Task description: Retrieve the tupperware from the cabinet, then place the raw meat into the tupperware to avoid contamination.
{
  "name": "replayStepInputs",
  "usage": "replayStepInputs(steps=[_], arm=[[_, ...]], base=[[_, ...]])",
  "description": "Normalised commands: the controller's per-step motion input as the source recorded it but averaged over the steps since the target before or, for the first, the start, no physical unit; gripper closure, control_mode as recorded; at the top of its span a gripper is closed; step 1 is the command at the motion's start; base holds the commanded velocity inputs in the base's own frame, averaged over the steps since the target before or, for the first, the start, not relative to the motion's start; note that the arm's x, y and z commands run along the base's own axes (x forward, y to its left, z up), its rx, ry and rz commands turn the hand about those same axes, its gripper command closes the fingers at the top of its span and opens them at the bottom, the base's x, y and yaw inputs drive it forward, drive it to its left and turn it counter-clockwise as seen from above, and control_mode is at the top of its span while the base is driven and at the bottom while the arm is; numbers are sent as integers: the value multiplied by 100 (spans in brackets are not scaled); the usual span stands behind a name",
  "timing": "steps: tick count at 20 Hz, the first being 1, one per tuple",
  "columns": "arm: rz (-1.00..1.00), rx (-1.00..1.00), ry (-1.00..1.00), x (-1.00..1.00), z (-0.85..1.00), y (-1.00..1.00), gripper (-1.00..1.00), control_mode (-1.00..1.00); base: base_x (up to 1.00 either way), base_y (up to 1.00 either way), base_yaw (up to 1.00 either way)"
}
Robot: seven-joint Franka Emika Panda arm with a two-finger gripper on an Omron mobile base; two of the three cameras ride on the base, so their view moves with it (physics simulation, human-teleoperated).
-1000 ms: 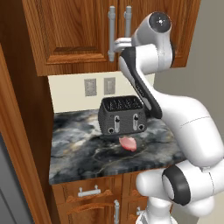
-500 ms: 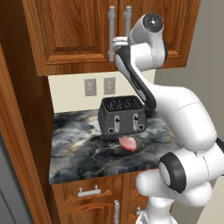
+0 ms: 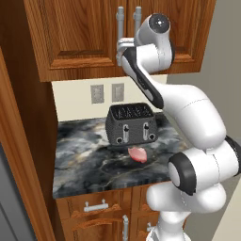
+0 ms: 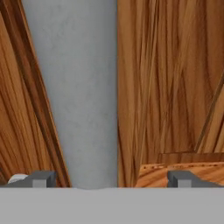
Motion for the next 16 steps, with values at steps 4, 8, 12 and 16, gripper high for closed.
replayStepInputs(steps=[4,8,12,16], arm=[[0,0,0,33,-1,8,100,-100],[0,0,-1,14,-2,9,100,-100],[0,0,0,-13,-3,0,100,-100],[-2,1,1,-47,-4,-7,100,-100]], base=[[0,0,0],[0,0,0],[0,0,0],[0,0,0]])
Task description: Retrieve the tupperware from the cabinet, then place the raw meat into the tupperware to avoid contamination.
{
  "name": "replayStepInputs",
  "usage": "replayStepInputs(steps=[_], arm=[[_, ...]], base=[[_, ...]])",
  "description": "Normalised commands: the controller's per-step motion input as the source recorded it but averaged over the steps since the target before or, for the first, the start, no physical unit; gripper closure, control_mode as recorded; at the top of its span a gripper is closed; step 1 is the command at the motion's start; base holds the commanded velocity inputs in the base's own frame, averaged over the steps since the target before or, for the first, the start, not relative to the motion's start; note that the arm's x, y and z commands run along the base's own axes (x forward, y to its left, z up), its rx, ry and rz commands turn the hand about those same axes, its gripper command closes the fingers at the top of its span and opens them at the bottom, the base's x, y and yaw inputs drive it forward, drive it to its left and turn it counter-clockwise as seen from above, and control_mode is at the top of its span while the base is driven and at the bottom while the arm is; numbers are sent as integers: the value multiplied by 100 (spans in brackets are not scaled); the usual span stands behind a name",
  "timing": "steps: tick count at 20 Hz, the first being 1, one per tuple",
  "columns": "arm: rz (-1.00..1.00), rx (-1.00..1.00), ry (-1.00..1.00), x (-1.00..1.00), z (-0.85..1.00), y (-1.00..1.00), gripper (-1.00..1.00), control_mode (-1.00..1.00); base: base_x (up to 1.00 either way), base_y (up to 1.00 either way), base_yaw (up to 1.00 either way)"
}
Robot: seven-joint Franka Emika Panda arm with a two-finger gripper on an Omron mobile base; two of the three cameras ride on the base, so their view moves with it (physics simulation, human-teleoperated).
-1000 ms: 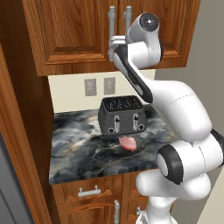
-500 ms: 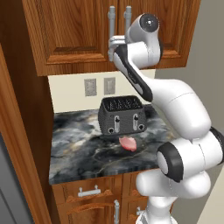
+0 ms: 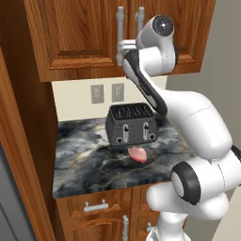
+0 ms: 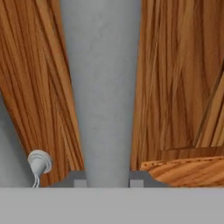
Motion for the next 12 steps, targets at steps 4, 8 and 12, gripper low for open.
replayStepInputs(steps=[4,8,12], arm=[[-2,4,2,-67,0,-33,100,-100],[-1,5,0,-63,-11,-58,100,-100],[0,7,0,-53,-17,-78,100,-100]], base=[[0,0,0],[0,0,0],[0,0,0]])
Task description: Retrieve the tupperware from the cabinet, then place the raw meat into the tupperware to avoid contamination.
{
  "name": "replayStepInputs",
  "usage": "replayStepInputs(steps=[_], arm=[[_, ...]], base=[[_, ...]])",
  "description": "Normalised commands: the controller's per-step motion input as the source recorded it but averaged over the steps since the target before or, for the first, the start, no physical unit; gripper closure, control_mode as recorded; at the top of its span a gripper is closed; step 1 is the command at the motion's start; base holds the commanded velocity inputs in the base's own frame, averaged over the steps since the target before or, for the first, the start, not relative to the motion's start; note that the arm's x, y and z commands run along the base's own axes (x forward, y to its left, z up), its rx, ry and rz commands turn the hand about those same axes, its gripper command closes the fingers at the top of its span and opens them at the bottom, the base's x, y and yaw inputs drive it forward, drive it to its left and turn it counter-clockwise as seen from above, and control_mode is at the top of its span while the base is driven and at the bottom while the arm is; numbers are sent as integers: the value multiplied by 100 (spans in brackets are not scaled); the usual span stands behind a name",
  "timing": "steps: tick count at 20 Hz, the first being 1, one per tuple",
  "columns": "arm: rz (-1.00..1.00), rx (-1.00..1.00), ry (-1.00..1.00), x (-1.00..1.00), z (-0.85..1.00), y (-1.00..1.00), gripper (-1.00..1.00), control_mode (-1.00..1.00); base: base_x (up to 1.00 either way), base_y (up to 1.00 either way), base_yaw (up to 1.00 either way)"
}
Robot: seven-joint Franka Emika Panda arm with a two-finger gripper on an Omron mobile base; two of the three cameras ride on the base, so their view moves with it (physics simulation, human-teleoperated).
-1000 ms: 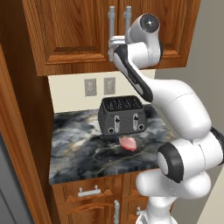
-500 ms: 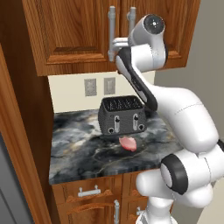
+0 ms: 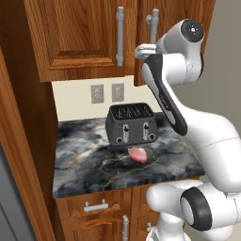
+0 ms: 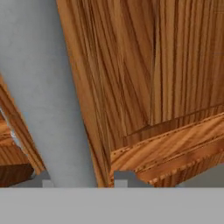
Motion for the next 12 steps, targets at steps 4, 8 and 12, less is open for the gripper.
replayStepInputs(steps=[4,8,12], arm=[[0,7,1,-46,-12,-81,100,-100],[0,5,3,-36,-8,-75,100,-100],[2,2,3,-22,-1,-62,100,-100]], base=[[0,0,0],[0,0,0],[0,0,0]])
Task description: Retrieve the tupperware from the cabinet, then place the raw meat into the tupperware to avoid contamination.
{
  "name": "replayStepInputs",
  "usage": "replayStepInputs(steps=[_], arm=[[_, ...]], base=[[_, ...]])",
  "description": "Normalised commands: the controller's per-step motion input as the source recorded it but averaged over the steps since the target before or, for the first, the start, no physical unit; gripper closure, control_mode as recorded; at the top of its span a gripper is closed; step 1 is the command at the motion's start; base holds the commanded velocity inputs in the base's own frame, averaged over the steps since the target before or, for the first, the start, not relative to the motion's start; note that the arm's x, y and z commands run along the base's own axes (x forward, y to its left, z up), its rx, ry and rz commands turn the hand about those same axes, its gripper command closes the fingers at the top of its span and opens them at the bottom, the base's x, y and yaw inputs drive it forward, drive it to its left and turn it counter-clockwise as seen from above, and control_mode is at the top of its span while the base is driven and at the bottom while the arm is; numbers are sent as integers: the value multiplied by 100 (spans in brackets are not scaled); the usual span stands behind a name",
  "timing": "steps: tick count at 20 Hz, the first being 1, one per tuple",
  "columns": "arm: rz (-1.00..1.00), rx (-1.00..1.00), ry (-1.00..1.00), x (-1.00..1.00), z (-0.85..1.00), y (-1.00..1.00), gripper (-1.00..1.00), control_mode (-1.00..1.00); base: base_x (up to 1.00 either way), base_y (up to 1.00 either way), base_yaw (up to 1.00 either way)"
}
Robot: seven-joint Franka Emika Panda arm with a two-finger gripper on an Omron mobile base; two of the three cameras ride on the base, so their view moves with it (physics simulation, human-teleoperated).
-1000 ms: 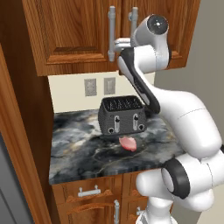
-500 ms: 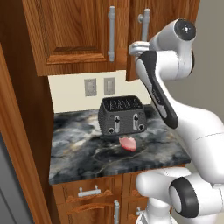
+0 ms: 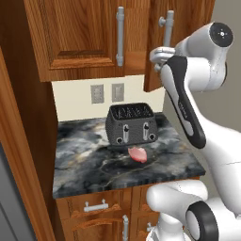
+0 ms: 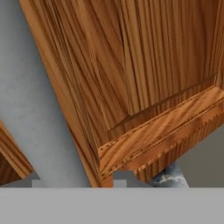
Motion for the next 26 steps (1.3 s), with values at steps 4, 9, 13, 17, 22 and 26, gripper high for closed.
replayStepInputs(steps=[4,9,13,17,22,26], arm=[[4,2,3,-16,0,-35,100,-100],[5,2,6,-18,1,-43,100,-100],[1,1,2,-42,1,-36,100,-100],[0,1,0,-44,0,-30,-100,-100],[0,0,0,-25,0,-12,-100,-100],[0,0,0,0,0,0,-100,-100]], base=[[0,0,0],[0,0,0],[0,0,0],[0,0,0],[0,0,0],[0,0,0]])
